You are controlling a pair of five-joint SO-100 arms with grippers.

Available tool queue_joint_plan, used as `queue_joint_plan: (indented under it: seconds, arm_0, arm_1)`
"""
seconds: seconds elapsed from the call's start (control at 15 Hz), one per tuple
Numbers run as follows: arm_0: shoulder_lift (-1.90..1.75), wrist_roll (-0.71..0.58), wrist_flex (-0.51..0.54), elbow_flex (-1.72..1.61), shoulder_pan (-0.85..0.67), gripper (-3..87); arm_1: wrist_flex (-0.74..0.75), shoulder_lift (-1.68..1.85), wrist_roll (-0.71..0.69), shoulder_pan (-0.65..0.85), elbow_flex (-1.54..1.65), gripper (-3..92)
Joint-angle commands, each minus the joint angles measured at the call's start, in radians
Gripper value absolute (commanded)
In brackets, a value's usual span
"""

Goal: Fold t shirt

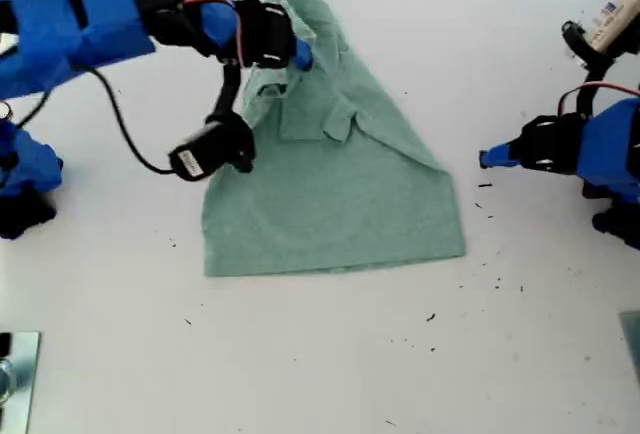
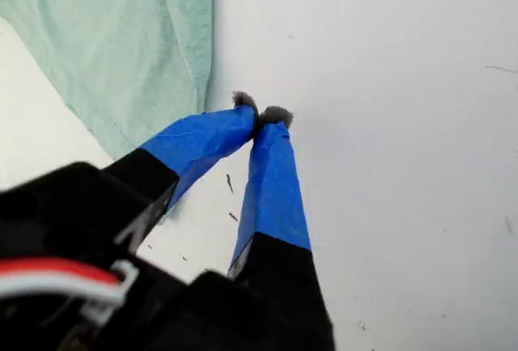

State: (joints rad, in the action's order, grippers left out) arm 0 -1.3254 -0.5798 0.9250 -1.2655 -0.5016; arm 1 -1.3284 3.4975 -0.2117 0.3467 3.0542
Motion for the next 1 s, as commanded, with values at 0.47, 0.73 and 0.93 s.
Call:
queue_joint_plan:
  seconds: [0.47, 0.73, 0.93]
  arm_0:
    - [-0.282, -0.048, 0.477, 0.150, -0.204, 24.1]
    - [-1.183, 0.038, 0.124, -0.979, -0.138, 3.8]
    - [-1.959, 0.233, 0.049, -1.560, 0.057, -0.1]
  arm_1:
    - [0.003, 0.006, 0.008, -0.006, 0.057, 2.6]
    - [0.011, 0.006, -0.063, -0.006, 0.055, 2.9]
    - [0.025, 0.006, -0.115, 0.003, 0.046, 2.5]
